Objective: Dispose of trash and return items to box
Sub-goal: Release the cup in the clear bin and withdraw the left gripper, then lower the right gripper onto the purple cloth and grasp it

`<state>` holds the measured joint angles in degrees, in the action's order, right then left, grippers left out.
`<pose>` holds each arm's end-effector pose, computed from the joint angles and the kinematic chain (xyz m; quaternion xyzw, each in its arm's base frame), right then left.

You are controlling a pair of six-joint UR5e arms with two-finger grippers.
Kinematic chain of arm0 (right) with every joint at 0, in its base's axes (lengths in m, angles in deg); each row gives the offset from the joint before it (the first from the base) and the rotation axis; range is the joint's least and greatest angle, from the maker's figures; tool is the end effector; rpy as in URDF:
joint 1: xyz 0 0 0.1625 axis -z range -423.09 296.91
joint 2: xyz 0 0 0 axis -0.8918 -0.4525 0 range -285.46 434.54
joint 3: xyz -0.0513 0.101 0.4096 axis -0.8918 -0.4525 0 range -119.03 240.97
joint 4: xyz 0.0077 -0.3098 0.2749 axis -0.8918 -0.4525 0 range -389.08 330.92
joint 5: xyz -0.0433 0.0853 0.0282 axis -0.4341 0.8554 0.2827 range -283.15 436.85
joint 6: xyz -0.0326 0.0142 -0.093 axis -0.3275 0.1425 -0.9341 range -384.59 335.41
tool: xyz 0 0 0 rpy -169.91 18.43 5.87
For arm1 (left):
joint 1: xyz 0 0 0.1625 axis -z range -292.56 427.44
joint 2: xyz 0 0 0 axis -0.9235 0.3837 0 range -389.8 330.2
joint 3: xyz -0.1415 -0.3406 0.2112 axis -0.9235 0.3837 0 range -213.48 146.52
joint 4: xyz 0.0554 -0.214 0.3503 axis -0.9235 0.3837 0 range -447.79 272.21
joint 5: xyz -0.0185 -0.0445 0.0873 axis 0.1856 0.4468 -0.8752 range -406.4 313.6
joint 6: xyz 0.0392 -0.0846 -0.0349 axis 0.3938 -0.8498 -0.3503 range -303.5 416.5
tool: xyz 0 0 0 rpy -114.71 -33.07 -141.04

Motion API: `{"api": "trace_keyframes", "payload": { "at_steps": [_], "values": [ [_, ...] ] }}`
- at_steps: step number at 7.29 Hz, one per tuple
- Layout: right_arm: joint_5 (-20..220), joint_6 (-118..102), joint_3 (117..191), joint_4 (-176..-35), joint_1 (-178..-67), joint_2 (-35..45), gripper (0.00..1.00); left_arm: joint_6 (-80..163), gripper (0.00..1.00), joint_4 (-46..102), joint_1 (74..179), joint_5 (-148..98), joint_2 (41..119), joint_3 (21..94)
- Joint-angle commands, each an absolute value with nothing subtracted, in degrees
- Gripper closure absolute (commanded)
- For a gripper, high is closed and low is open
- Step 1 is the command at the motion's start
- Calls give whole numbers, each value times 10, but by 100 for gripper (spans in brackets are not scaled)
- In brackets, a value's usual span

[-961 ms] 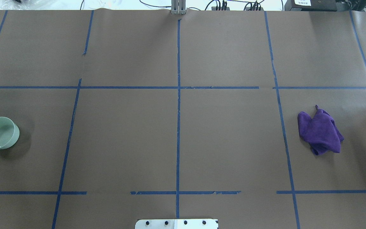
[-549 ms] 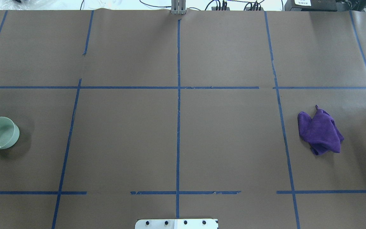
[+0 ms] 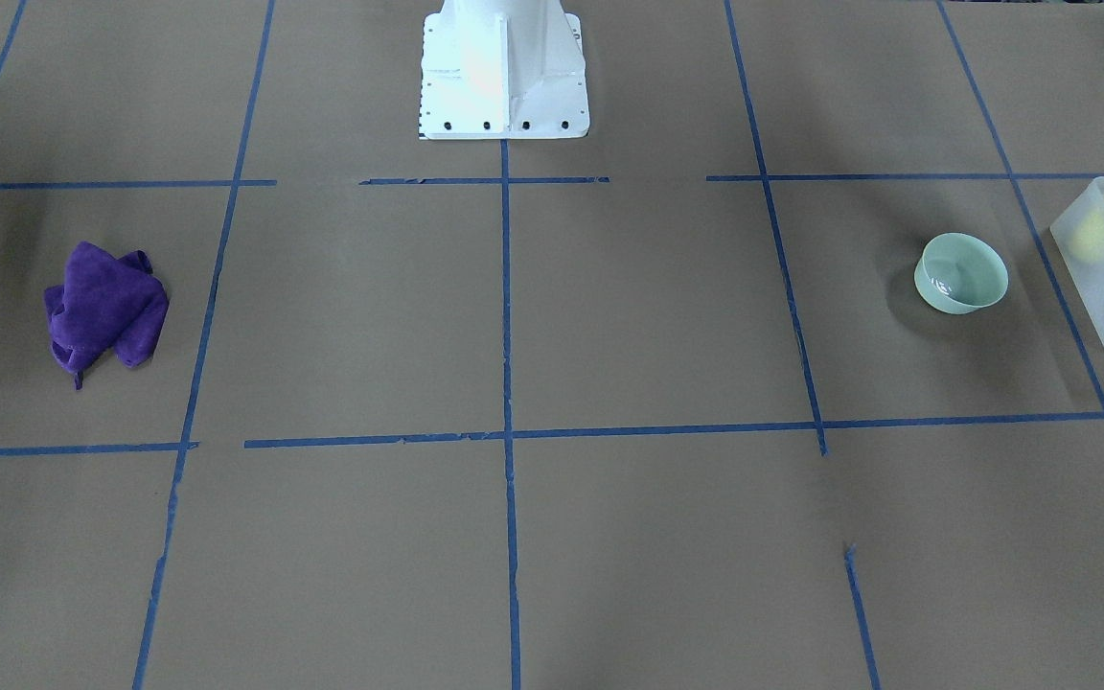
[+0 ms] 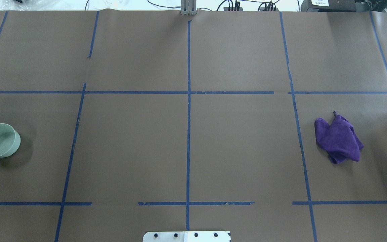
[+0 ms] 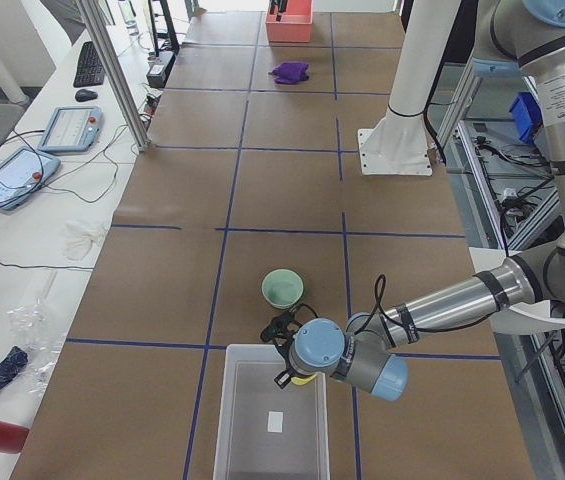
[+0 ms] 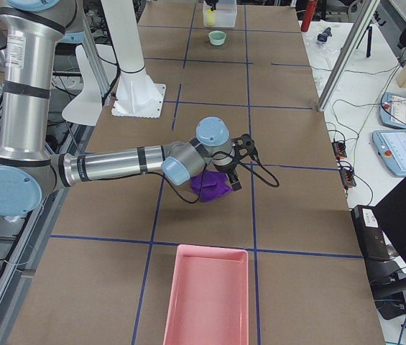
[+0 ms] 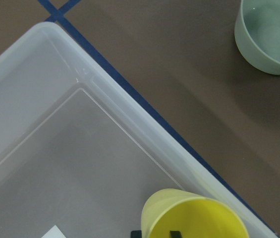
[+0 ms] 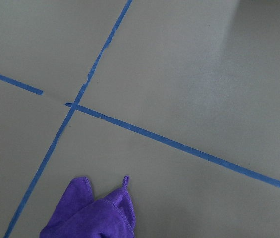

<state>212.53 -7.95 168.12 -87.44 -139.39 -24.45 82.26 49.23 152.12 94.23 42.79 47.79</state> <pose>-0.0446 -0.4451 0.5161 0.2073 -0.4344 -0.1100 0.8696 -0.0245 -0.3443 0.7643 0.2358 0.3847 0.3127 0.8358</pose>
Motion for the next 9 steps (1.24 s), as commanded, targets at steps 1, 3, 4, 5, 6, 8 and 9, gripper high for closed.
{"api": "trace_keyframes", "payload": {
  "at_steps": [1,3,4,5,6,8,9],
  "values": [
    [2126,-76,1682,-874,-1393,-243,0,789,6,509,1522,936,433,496],
    [2069,36,1726,-874,-1311,-236,0,744,0,492,1530,928,445,545],
    [2001,96,1742,-874,-1237,-237,0,749,0,444,1555,930,470,552],
    [1934,115,1740,-874,-1167,-242,0,750,0,367,1575,930,508,585],
    [1889,123,1729,-866,-1127,-263,0,750,0,297,1577,930,535,622],
    [1857,124,1632,-760,-1100,-271,0,750,0,216,1589,929,588,651],
    [1818,125,1605,-735,-1078,-271,6,750,0,212,1590,929,598,651]
  ]
}}
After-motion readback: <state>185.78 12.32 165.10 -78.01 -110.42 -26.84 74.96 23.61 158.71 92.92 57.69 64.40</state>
